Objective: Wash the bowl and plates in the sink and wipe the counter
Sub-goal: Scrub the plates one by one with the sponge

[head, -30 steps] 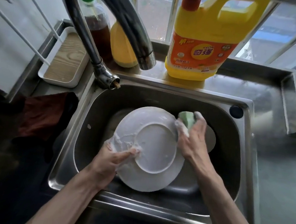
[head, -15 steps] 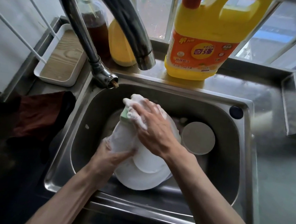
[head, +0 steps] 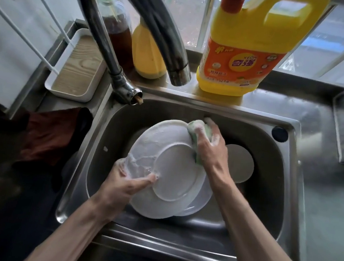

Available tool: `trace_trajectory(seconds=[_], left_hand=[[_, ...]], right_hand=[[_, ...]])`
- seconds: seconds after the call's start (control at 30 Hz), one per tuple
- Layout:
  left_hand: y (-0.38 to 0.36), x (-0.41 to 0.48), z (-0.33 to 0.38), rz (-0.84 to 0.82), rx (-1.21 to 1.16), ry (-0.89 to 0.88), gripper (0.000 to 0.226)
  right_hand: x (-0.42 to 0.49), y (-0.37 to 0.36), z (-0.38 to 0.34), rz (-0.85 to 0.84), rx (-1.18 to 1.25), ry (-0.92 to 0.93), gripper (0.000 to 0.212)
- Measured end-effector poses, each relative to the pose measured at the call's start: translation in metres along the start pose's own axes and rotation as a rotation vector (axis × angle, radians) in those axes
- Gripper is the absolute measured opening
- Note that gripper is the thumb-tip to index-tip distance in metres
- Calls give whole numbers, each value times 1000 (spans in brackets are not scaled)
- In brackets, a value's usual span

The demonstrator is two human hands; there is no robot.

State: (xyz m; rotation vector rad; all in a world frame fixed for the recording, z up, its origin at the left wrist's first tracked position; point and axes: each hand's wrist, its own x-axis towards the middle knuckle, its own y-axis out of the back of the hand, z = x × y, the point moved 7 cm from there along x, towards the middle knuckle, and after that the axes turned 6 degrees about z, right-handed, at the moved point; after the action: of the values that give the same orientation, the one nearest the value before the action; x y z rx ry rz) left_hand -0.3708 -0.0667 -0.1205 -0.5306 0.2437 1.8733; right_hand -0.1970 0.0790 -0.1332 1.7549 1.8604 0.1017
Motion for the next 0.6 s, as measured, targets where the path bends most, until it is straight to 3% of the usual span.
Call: trace_trajectory(seconds=[0.2,0.27,0.43,0.6], left_hand=[[2,0,1,-30,-1,1,30],[5,-2,1,-25,-3,3,41],[7,-5,6,20,19,-31,37],[14,-2,18,105,-110,-54,32]], right_hand=[[-31,-32,-56,-95,-270,467,33],[-33,-36,-61,-127,-296,508,36],[-17,-25,-43,-55,-172,298,50],[-11,-7,4,33,22,-10,60]])
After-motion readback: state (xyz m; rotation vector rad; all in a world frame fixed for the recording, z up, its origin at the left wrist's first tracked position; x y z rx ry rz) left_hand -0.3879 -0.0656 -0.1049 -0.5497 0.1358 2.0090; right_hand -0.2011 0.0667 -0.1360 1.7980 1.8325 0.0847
